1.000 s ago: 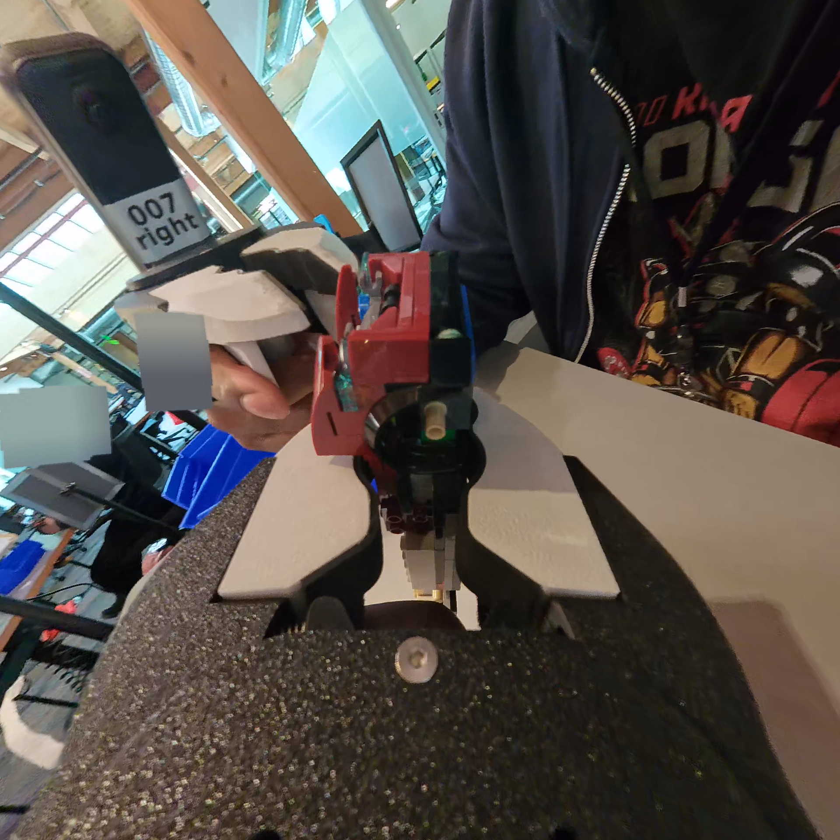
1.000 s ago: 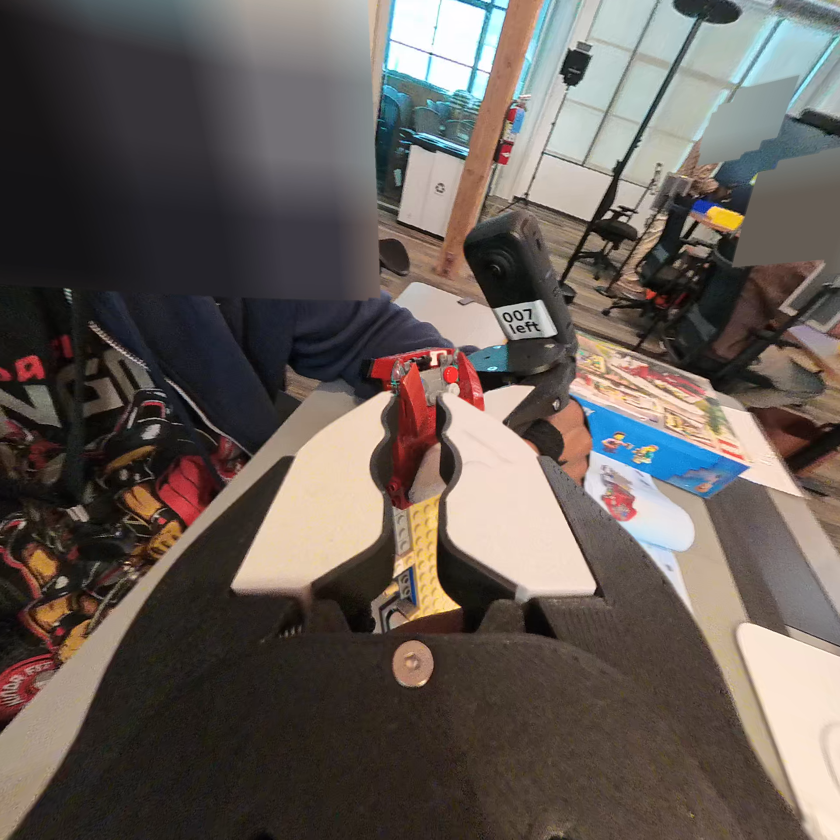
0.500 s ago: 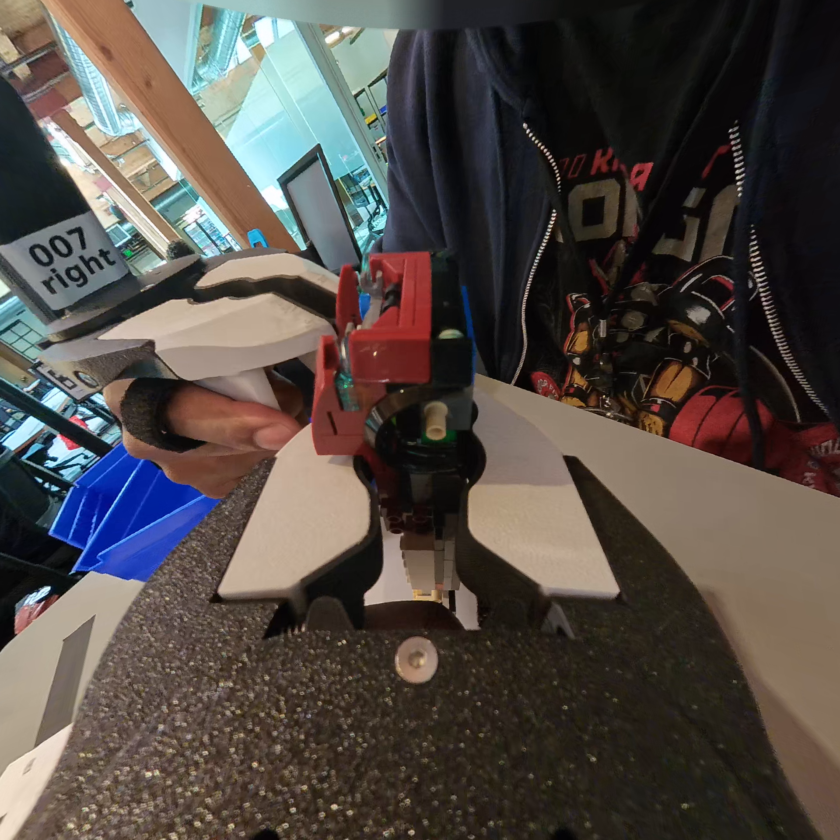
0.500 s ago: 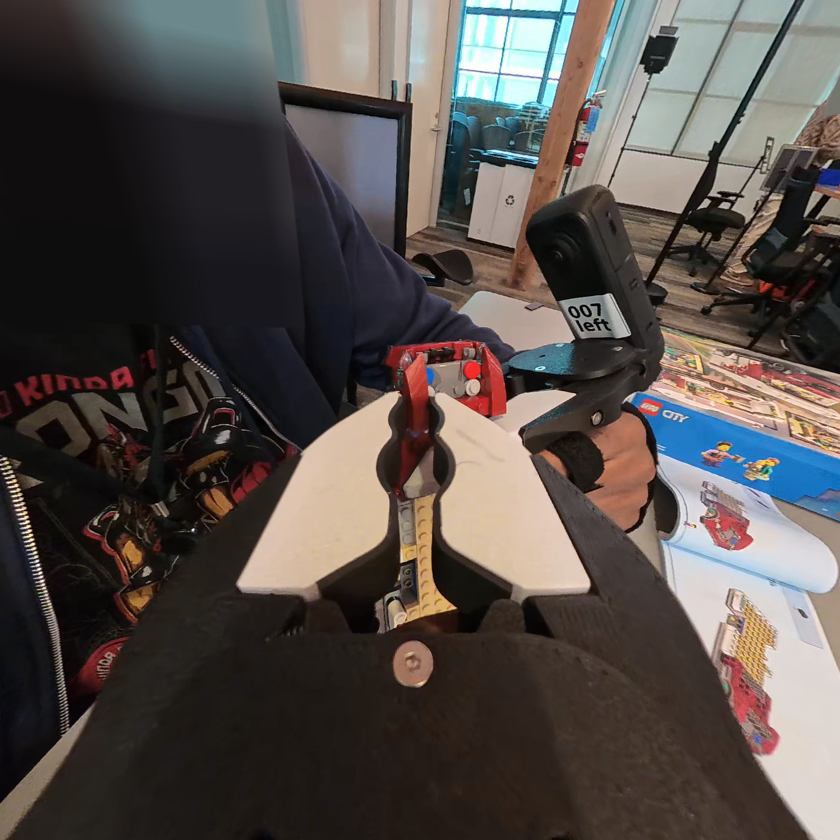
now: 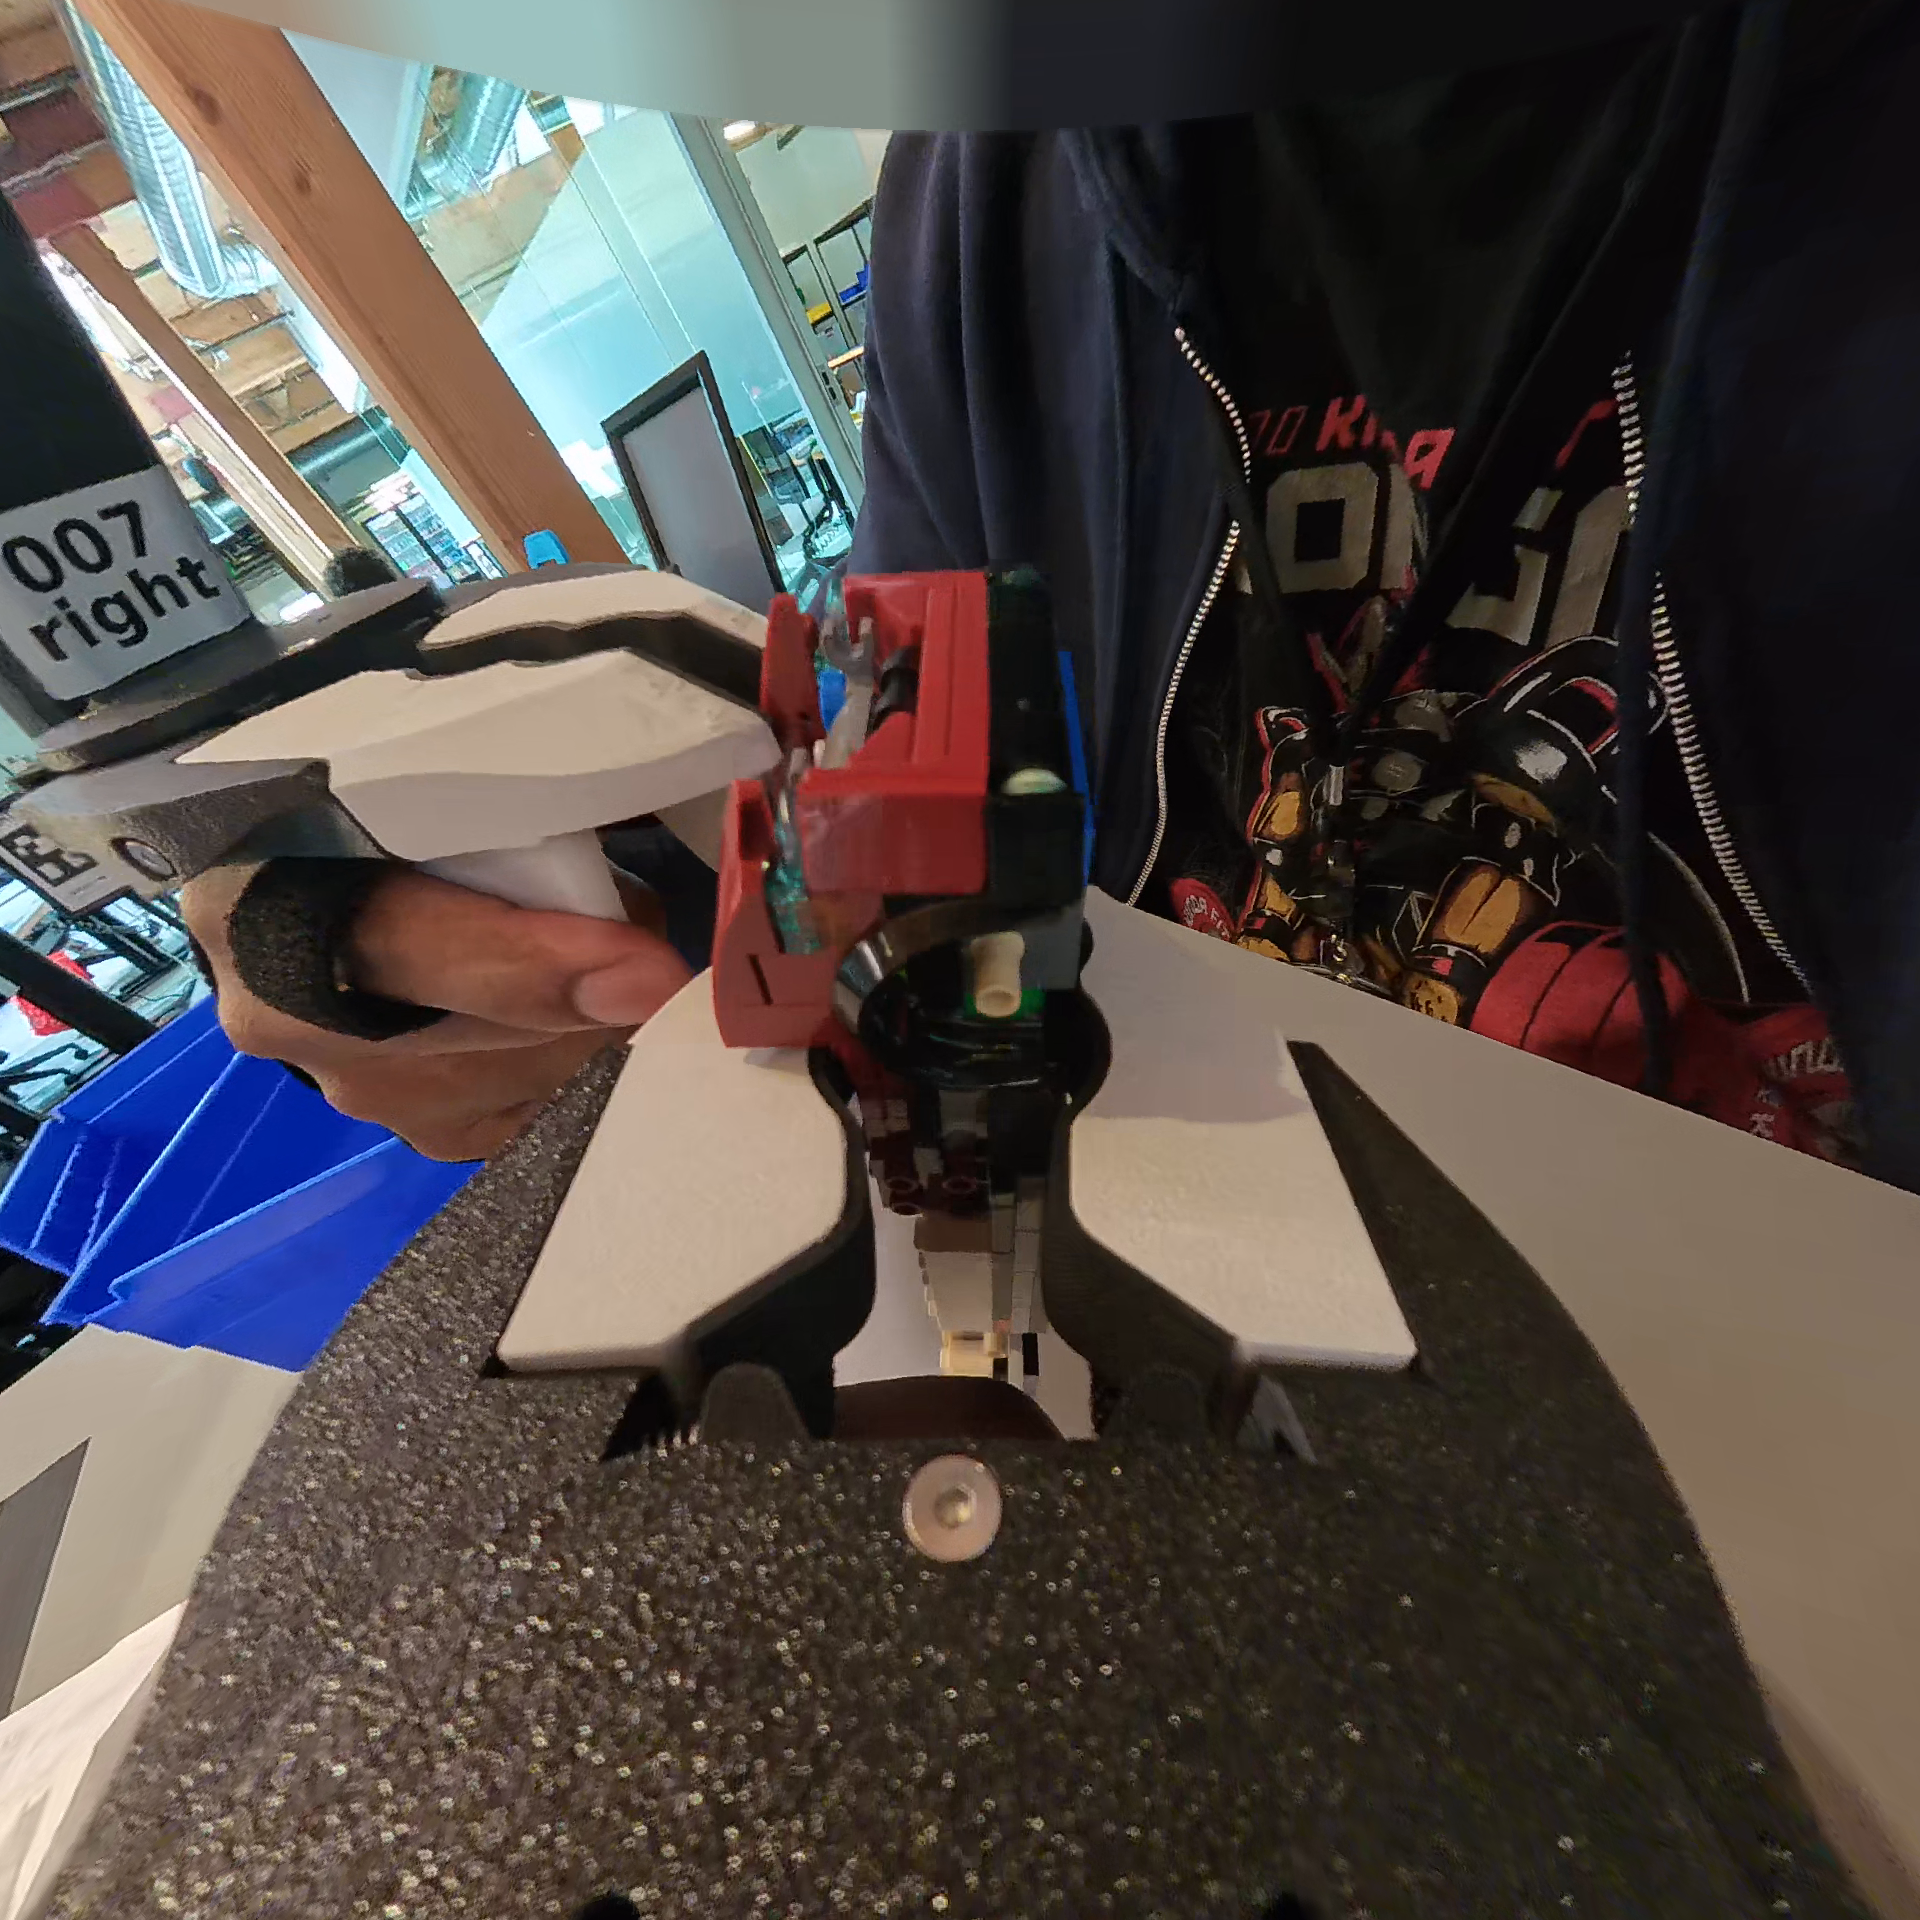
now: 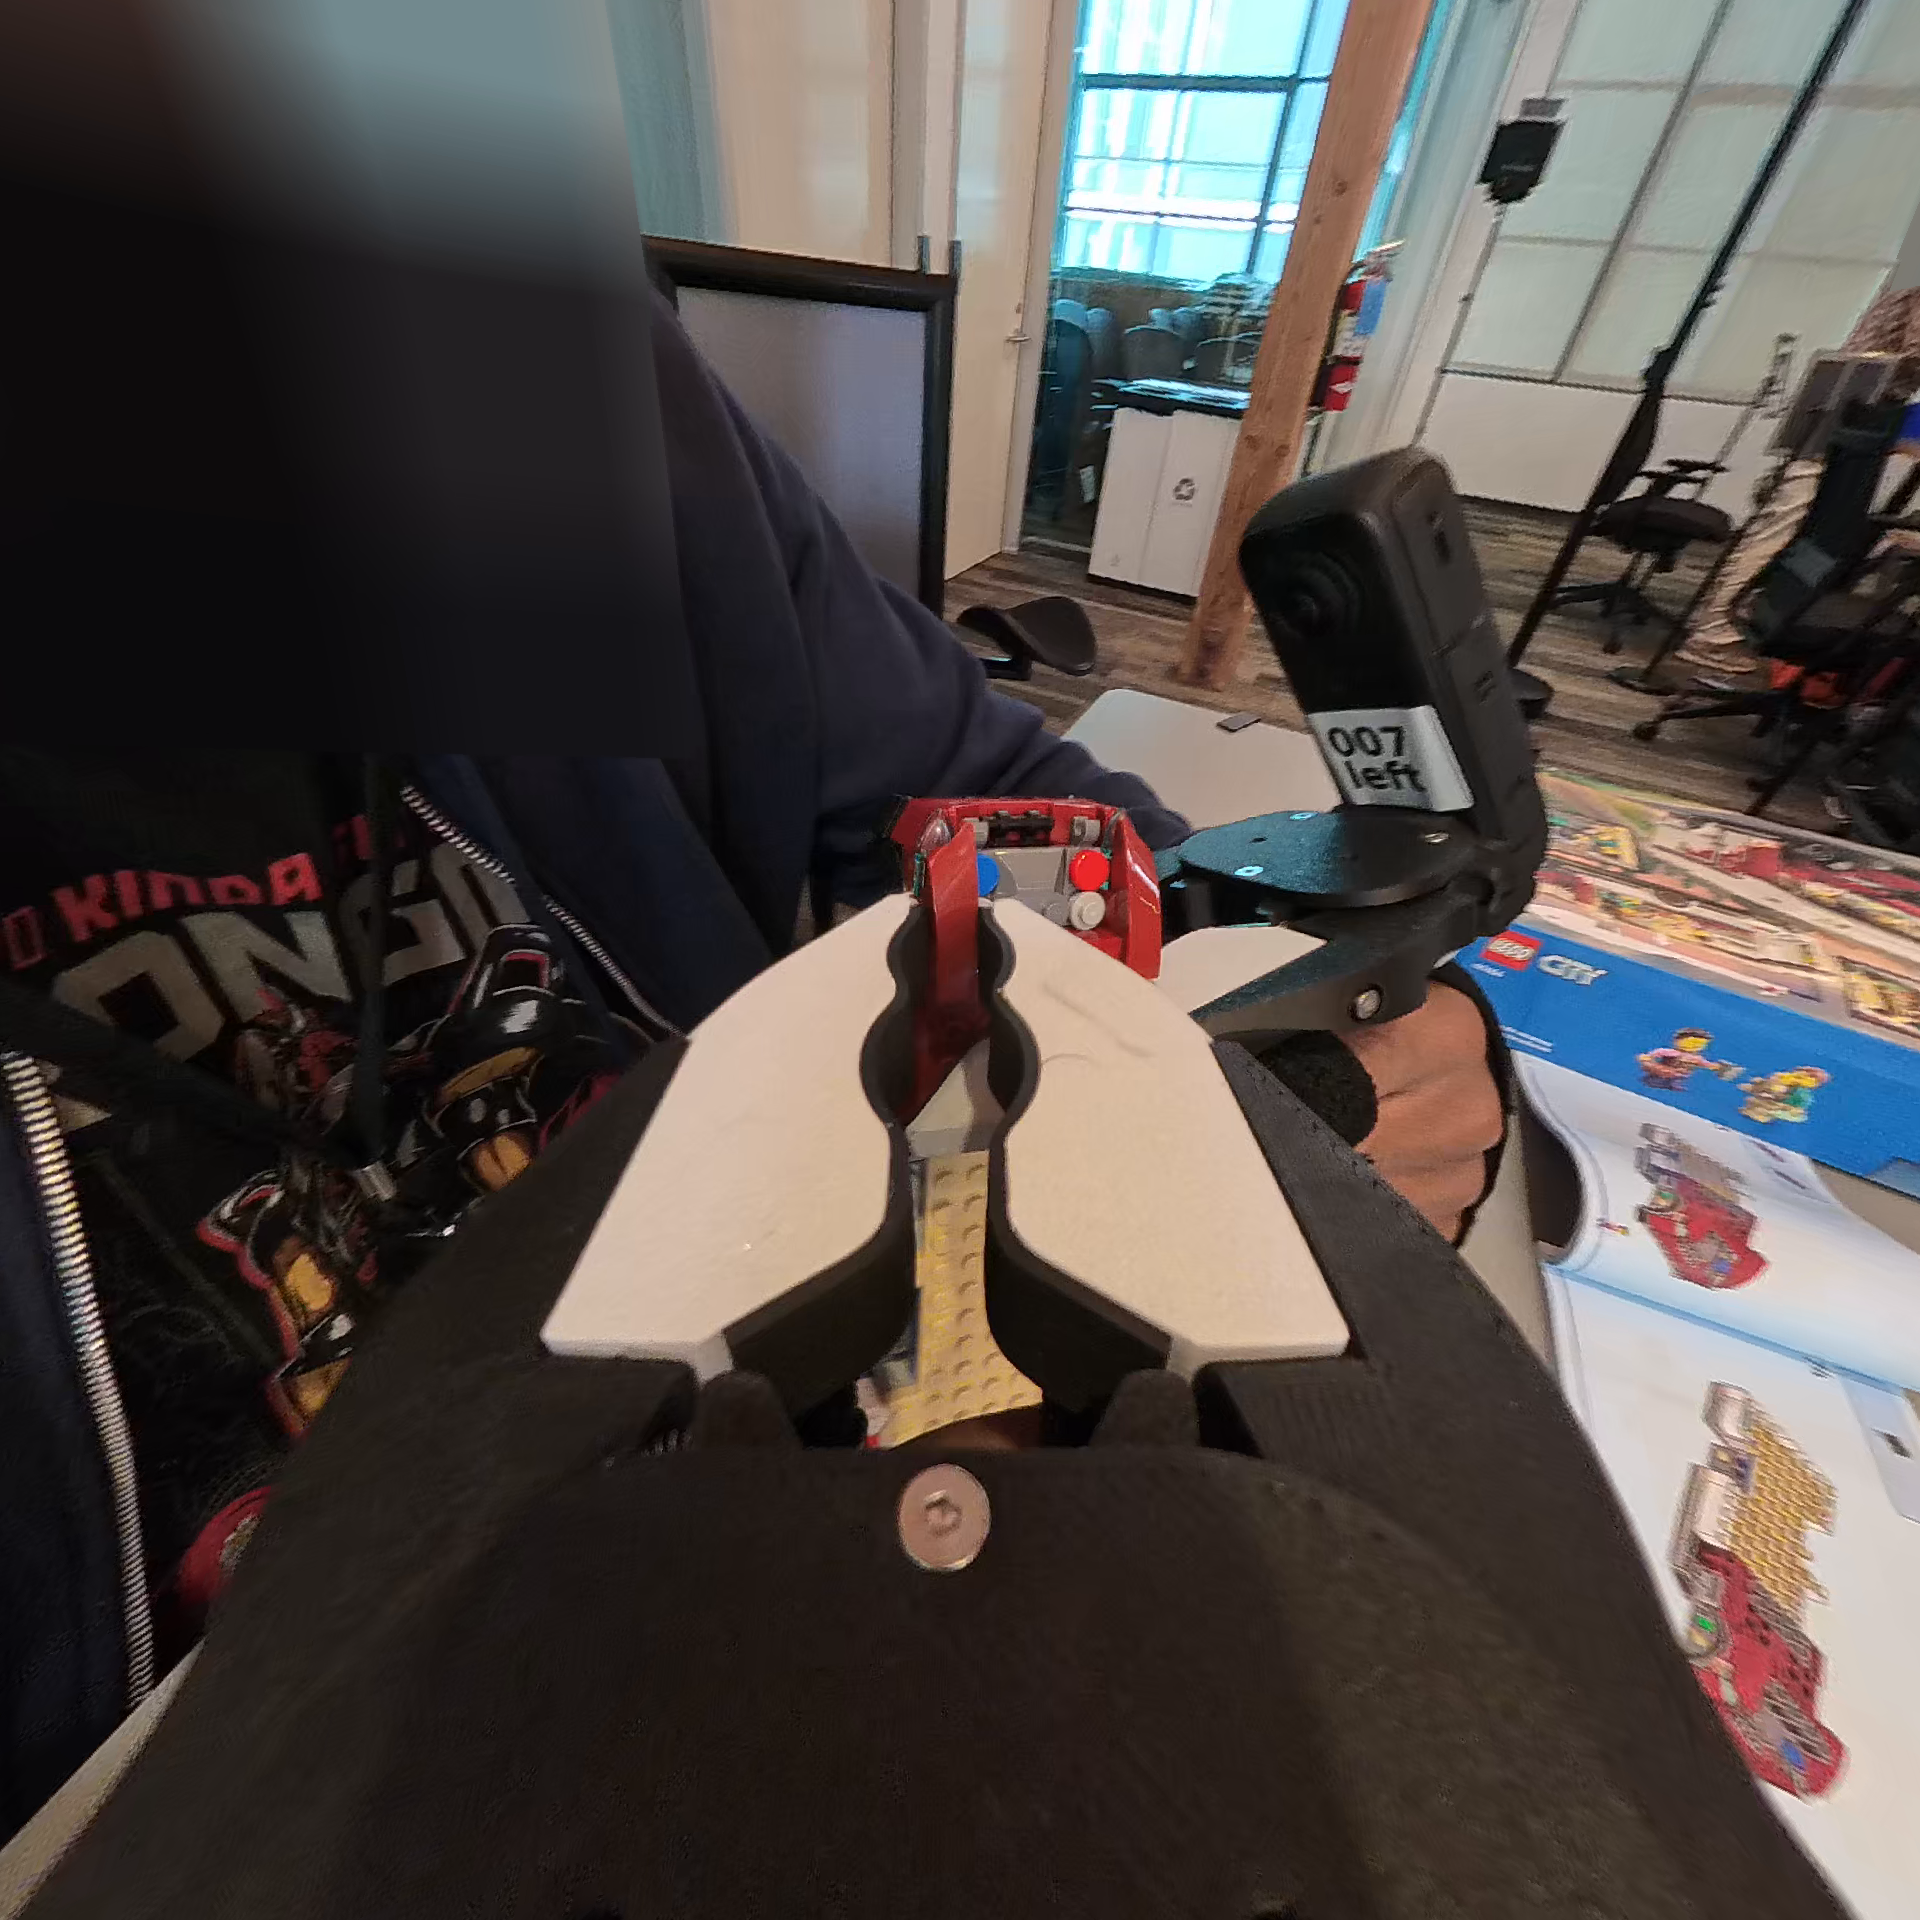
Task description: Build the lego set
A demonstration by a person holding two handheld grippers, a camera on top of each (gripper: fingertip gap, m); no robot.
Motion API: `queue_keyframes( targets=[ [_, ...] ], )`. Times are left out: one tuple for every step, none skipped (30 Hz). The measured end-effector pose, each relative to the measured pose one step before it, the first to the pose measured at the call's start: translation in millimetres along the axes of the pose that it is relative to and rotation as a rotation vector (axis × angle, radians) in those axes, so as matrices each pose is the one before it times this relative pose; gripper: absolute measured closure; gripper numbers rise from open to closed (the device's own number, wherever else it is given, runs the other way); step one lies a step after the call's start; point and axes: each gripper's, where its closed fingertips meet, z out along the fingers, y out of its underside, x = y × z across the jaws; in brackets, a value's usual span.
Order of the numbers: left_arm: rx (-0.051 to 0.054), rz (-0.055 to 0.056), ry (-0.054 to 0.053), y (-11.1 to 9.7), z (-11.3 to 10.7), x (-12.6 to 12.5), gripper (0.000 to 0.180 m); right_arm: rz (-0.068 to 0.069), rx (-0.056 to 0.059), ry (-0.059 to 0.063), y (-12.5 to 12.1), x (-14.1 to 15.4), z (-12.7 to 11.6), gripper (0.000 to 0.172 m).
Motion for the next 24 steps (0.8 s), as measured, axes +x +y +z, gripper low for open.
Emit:
queue_keyframes(
  targets=[
    [0.0030,-0.0001,-0.0069,-0.16,-0.99,-1.28,0.146,-0.0027,-0.0021,0.0155,-0.96,1.87,-0.20,0.163],
    [0.0029,0.0006,-0.0056,-0.41,-1.15,-1.00,0.146,-0.0040,-0.0049,0.0134,-0.57,1.32,-0.05,0.163],
    [0.0028,0.0015,-0.0035,-0.40,-0.99,-0.63,0.146,-0.0052,-0.0059,0.0096,-0.21,0.60,0.04,0.163],
    [0.0012,0.0023,-0.0022,-0.49,-0.58,-0.26,0.145,-0.0053,-0.0051,0.0056,-0.09,0.08,-0.02,0.163],
    [-0.0023,0.0023,-0.0014,-0.19,-0.22,-0.21,0.145,-0.0045,-0.0032,0.0026,-0.07,-0.08,-0.13,0.163],
    [-0.0037,0.0019,-0.0011,0.09,0.24,-0.05,0.145,-0.0030,-0.0018,0.0007,-0.12,-0.16,-0.14,0.163],
    [-0.0025,0.0014,-0.0011,0.02,0.27,-0.19,0.145,-0.0025,-0.0012,0.0003,0.04,-0.13,-0.19,0.163],
    [-0.0011,0.0001,-0.0008,0.10,0.14,-0.08,0.145,-0.0044,-0.0007,0.0017,-0.05,0.05,-0.17,0.163],
    [0.0004,0.0000,-0.0012,-0.05,-0.14,-0.34,0.145,-0.0041,-0.0002,0.0018,0.10,0.10,-0.17,0.163],
    [-0.0001,0.0003,-0.0008,0.06,-0.13,-0.18,0.145,0.0009,-0.0008,-0.0018,0.26,-0.15,-0.31,0.163],
    [-0.0018,-0.0001,0.0011,0.19,0.09,0.18,0.146,0.0047,-0.0012,-0.0056,0.66,-0.60,-0.34,0.163],
    [-0.0024,-0.0006,0.0014,0.31,0.21,0.10,0.146,0.0025,0.0003,-0.0064,0.65,-0.63,-0.28,0.163],
    [-0.0015,-0.0009,0.0020,0.24,0.41,0.29,0.145,-0.0042,0.0028,-0.0040,0.41,-0.41,-0.26,0.163],
    [0.0038,-0.0024,0.0029,-0.23,0.07,0.28,0.145,-0.0093,0.0057,-0.0005,-0.08,-0.24,0.13,0.163],
    [0.0084,-0.0041,0.0045,-0.80,0.01,0.41,0.145,-0.0087,0.0067,-0.0015,-0.21,-0.42,0.19,0.163],
    [0.0086,-0.0042,0.0064,-0.92,0.17,0.80,0.145,-0.0051,0.0061,-0.0048,-0.14,-0.77,0.38,0.163],
    [0.0050,-0.0037,0.0060,-0.52,0.35,0.76,0.145,0.0006,0.0048,-0.0062,0.04,-0.64,0.15,0.163],
    [-0.0015,-0.0016,0.0033,0.39,0.48,0.41,0.145,0.0027,0.0026,-0.0056,0.26,-0.35,0.06,0.163],
    [-0.0002,-0.0016,0.0008,0.17,0.34,0.03,0.145,-0.0026,0.0022,-0.0025,0.17,-0.25,-0.28,0.163],
    [0.0019,-0.0049,0.0015,0.05,0.19,-0.16,0.145,-0.0076,0.0016,0.0000,0.21,0.01,-0.48,0.163],
    [0.0035,-0.0062,0.0018,-0.04,0.19,-0.03,0.145,-0.0119,0.0022,0.0015,0.06,0.02,-0.52,0.163],
    [0.0063,-0.0042,-0.0006,-0.31,0.39,-0.46,0.145,-0.0165,0.0050,0.0030,-0.27,0.10,-0.46,0.163],
    [0.0045,-0.0017,-0.0018,-0.15,0.31,-0.38,0.145,-0.0173,0.0053,0.0036,-0.14,0.12,-0.50,0.163],
    [0.0017,-0.0005,-0.0024,0.08,0.23,-0.54,0.145,-0.0141,0.0039,0.0047,-0.29,0.24,-0.36,0.163]
  ],
)
